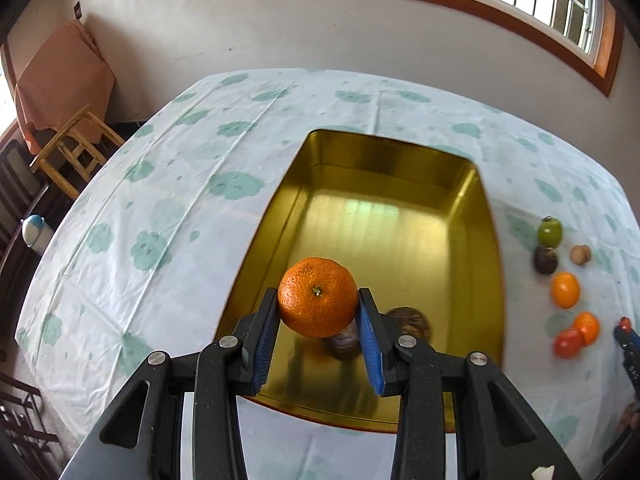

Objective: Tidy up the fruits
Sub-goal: 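Lower the mandarin beside the roots in the tin and open the left tool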

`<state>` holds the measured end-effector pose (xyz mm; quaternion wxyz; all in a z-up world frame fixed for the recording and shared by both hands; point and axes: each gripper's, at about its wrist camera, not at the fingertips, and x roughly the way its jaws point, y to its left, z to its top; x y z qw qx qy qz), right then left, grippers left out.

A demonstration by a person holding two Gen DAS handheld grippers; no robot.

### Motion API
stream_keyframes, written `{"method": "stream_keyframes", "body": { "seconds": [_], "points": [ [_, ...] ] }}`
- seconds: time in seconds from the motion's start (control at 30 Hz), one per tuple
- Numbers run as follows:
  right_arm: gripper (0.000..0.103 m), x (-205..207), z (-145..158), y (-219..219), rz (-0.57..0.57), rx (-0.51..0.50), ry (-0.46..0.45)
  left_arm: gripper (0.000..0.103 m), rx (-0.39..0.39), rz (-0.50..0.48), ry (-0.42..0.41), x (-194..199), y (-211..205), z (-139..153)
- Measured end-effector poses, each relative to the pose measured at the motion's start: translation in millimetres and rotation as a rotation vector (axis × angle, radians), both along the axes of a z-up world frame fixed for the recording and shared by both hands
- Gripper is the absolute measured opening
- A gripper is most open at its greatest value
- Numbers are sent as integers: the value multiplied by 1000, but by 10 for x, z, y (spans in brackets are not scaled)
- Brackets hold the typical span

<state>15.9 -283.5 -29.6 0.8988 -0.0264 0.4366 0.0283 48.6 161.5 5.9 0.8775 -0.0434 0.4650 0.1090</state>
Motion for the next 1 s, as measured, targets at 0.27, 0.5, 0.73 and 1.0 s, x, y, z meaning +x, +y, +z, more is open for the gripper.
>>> {"method": "stream_keyframes", "body": {
  "seconds": [0.27,0.5,0.73,1.0],
  "points": [
    [33,-1,1,6,0,-3,1,34,-9,19,42,11,100,-184],
    [33,3,3,7,0,-4,2,34,-25,33,65,-34,112,-267],
    [33,3,4,8,1,-4,2,34,-14,33,77,-85,88,-279],
    [33,2,6,9,1,-4,3,34,-18,37,85,-146,43,-275]
  ]
}}
